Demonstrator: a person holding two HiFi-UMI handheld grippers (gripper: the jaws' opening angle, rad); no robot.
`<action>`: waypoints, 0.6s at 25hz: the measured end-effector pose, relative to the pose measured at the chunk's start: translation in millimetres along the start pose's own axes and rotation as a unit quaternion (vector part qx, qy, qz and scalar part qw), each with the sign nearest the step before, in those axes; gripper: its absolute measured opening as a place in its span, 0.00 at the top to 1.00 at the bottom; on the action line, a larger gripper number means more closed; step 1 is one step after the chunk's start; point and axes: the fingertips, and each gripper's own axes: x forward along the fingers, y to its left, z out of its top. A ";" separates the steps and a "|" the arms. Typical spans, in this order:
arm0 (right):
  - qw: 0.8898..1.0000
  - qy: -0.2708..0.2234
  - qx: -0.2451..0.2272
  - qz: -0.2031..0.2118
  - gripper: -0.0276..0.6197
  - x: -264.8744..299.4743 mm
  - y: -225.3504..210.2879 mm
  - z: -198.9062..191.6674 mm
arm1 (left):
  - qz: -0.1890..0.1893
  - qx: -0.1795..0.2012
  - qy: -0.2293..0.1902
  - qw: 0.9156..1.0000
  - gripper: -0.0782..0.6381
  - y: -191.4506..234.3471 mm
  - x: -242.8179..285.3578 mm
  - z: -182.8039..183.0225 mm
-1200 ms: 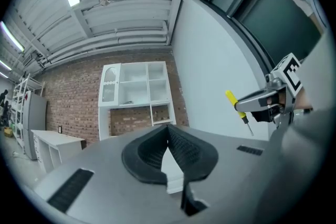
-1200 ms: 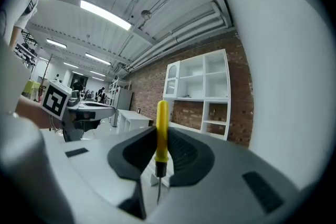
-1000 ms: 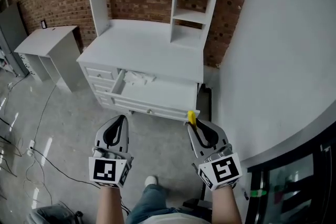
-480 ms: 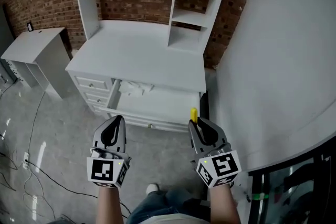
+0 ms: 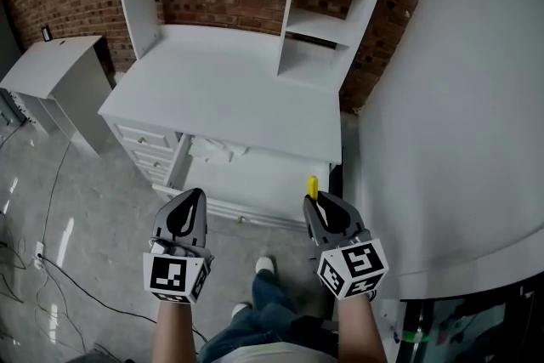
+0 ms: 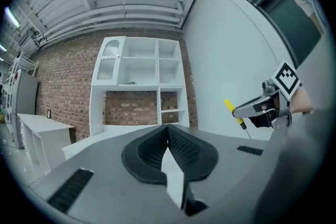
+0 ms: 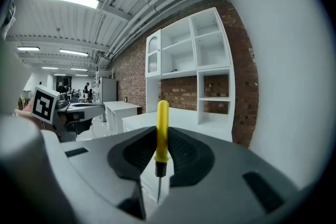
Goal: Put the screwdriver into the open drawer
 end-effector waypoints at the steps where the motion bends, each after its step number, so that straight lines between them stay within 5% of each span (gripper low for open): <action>1: 1.000 0.003 0.000 0.005 0.84 12.1 -5.5 -0.6 | 0.003 0.001 0.003 1.000 0.87 3.2 10.2 -2.3; 15: 0.993 0.088 0.027 0.076 0.84 158.1 -88.1 -42.5 | 0.050 -0.021 0.055 0.997 0.87 37.0 143.7 -37.9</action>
